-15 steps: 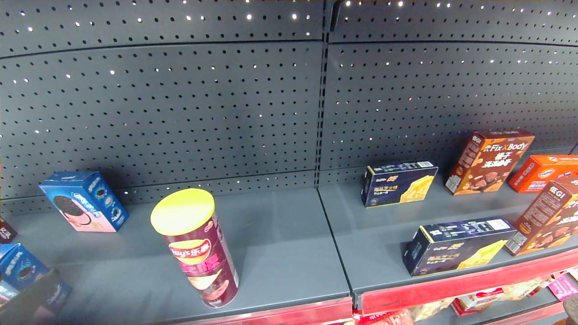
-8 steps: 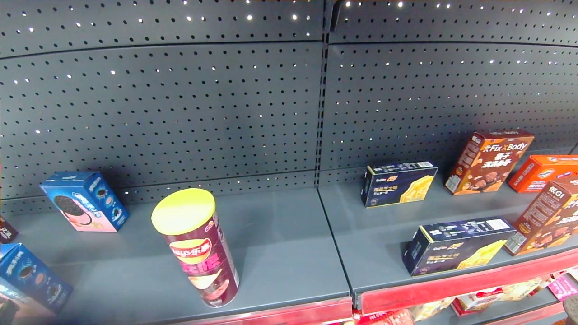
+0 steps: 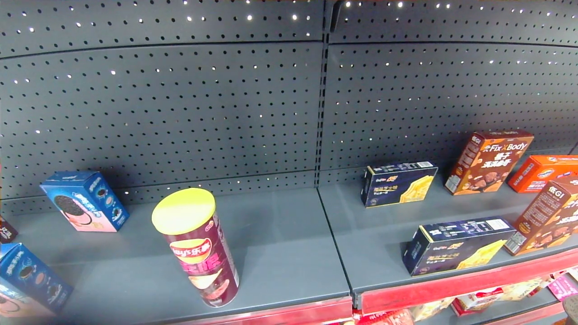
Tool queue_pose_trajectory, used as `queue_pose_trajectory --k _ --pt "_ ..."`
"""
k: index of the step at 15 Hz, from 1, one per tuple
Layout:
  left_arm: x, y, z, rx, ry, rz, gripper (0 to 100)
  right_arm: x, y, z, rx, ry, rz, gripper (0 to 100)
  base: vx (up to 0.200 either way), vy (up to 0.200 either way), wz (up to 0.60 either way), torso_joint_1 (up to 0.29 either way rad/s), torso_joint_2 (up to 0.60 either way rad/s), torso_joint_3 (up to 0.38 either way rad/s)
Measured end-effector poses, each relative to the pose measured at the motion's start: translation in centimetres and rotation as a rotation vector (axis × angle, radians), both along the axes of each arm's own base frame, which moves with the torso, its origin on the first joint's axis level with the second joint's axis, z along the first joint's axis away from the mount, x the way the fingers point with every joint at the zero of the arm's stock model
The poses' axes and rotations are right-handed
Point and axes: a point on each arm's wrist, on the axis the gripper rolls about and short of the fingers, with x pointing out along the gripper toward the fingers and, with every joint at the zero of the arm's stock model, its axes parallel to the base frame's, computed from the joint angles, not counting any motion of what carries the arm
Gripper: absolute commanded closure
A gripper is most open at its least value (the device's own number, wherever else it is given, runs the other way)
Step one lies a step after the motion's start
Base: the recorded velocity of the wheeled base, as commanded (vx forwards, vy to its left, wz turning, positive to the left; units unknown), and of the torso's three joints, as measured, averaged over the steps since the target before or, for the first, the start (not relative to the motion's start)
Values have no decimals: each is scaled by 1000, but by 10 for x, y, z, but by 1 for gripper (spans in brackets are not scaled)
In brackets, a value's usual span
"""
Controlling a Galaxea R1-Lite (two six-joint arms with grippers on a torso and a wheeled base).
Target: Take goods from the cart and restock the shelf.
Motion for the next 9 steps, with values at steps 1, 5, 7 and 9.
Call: queue_pose_trajectory --k 1,5,7,9 --pt "-3 -2 1 13 -13 1 0 1 0 1 1 2 2 100 0 0 0 0 0 0" --pt "-8 -4 4 58 -55 102 0 1 0 2 1 1 2 100 0 0 0 0 0 0" --pt "-9 -3 5 68 -54 233 0 0 0 3 3 -5 -9 100 0 0 0 0 0 0" --pt "-11 -1 4 77 -49 361 0 -1 0 4 3 -12 -5 100 0 0 0 0 0 0"
